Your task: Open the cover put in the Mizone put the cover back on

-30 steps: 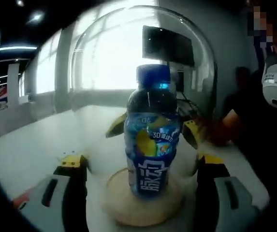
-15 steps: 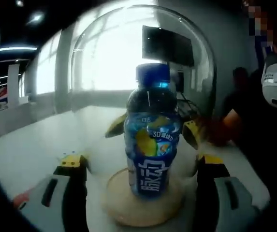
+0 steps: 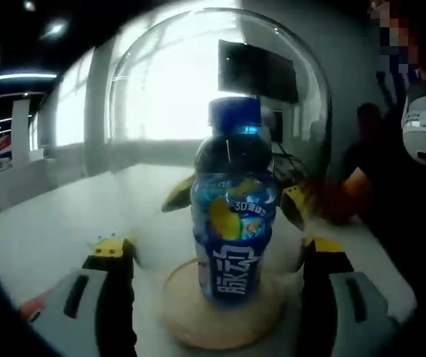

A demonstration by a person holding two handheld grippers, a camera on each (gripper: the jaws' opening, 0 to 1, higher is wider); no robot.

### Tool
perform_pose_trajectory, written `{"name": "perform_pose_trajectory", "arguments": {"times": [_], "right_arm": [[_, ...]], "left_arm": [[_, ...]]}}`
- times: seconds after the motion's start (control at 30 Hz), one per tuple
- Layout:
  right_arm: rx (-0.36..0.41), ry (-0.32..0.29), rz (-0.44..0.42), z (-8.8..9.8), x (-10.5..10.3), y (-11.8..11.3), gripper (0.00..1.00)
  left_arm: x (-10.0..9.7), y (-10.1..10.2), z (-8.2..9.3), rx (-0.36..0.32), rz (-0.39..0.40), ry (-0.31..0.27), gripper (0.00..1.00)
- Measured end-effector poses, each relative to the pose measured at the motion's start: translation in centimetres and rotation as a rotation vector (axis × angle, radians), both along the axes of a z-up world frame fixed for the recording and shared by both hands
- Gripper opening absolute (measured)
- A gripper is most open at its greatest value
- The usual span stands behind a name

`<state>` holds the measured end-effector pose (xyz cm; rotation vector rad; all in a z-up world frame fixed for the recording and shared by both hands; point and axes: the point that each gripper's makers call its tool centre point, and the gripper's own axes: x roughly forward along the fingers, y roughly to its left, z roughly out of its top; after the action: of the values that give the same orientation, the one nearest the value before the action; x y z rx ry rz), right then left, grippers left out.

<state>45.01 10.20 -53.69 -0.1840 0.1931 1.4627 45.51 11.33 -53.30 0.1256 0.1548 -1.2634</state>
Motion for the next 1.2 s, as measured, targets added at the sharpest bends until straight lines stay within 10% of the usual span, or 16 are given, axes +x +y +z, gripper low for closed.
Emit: {"name": "perform_pose_trajectory", "arguments": {"times": [1.2], "right_arm": [[-0.030, -0.036, -0.018, 0.1, -0.1, -0.2, 0.88]], "left_arm": [[-0.9, 2.8, 1.6, -0.031, 0.092, -0.064, 0.63]]}}
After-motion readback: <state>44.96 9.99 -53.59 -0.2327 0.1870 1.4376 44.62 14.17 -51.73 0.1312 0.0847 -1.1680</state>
